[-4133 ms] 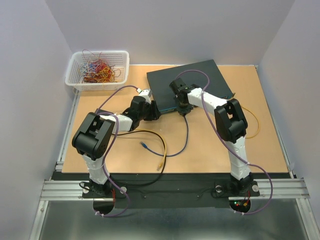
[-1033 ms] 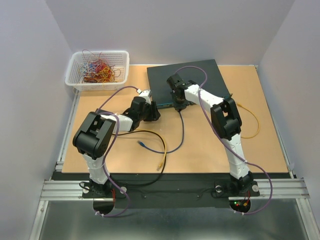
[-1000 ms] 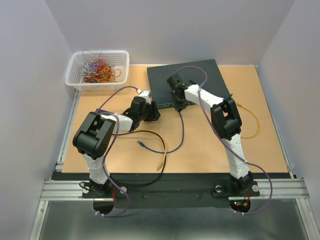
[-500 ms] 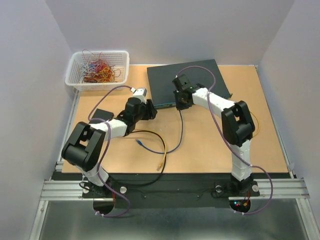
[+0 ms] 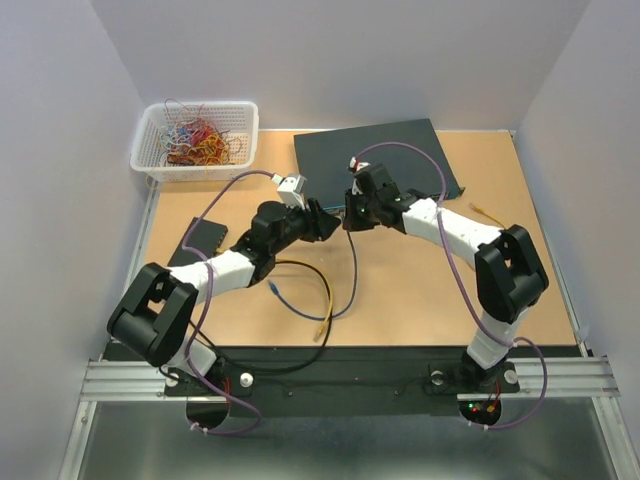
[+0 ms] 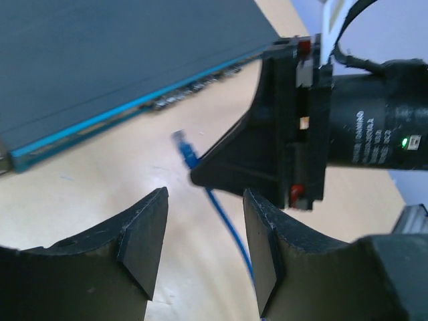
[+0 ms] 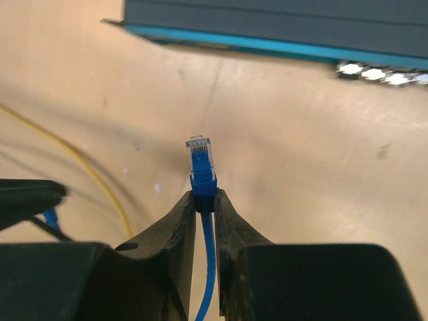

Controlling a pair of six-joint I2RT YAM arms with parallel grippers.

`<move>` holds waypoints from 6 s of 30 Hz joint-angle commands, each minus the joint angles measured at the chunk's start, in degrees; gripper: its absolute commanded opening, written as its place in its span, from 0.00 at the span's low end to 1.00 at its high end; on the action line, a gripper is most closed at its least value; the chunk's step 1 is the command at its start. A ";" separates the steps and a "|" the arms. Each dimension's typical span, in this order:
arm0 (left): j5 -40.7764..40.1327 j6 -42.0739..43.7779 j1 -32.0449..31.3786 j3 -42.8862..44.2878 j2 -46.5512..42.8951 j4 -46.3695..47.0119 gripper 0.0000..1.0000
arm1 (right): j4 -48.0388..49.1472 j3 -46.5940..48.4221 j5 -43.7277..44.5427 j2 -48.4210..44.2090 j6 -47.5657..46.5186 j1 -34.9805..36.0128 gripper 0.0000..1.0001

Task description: Insert the plug into the switch port

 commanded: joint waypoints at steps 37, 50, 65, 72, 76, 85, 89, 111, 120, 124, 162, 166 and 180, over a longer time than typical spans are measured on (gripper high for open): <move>-6.80 -10.00 -4.31 2.57 -0.97 7.08 0.39 | 11.30 -9.40 -10.73 -19.40 2.58 3.02 0.00; -6.27 -10.79 -4.40 1.60 -0.79 8.31 0.00 | 17.61 -13.09 -5.63 -24.40 6.18 3.11 0.30; -6.71 -14.92 -4.31 1.17 -3.87 7.34 0.00 | 20.62 -17.23 -7.22 -24.40 6.98 3.02 0.41; -6.18 -16.50 -4.14 1.25 -4.58 7.17 0.00 | 23.26 -19.25 -6.42 -24.85 7.15 3.02 0.40; -5.57 -16.95 -4.05 1.16 -4.22 7.78 0.00 | 24.13 -19.34 -6.07 -23.97 7.41 3.02 0.38; -5.39 -17.30 -4.05 1.08 -3.52 8.40 0.00 | 25.36 -18.81 -5.54 -23.00 7.77 3.02 0.33; -5.21 -17.38 -4.14 1.25 -3.34 8.49 0.00 | 25.63 -18.55 -5.81 -22.30 8.03 3.02 0.32; -3.64 -17.04 -1.86 0.11 -1.59 8.31 0.39 | 24.84 -19.95 -2.30 -22.21 8.03 3.02 0.00; 3.75 -13.52 8.86 -0.16 2.45 8.31 0.52 | 18.17 -19.16 2.19 -18.18 5.92 2.32 0.00; 3.40 -9.22 10.62 3.61 5.35 4.82 0.52 | 14.82 -17.05 1.31 -13.60 5.31 0.92 0.00; 7.00 4.76 13.00 14.96 24.52 -0.92 0.46 | 2.16 7.38 14.23 14.44 -2.08 -4.80 0.00; 7.27 4.59 12.39 14.26 24.34 -0.74 0.46 | 2.07 8.35 14.23 14.97 -2.60 -4.80 0.00; 7.44 4.32 10.37 14.88 25.22 -0.74 0.46 | 2.16 10.46 12.91 16.29 -2.25 -4.80 0.00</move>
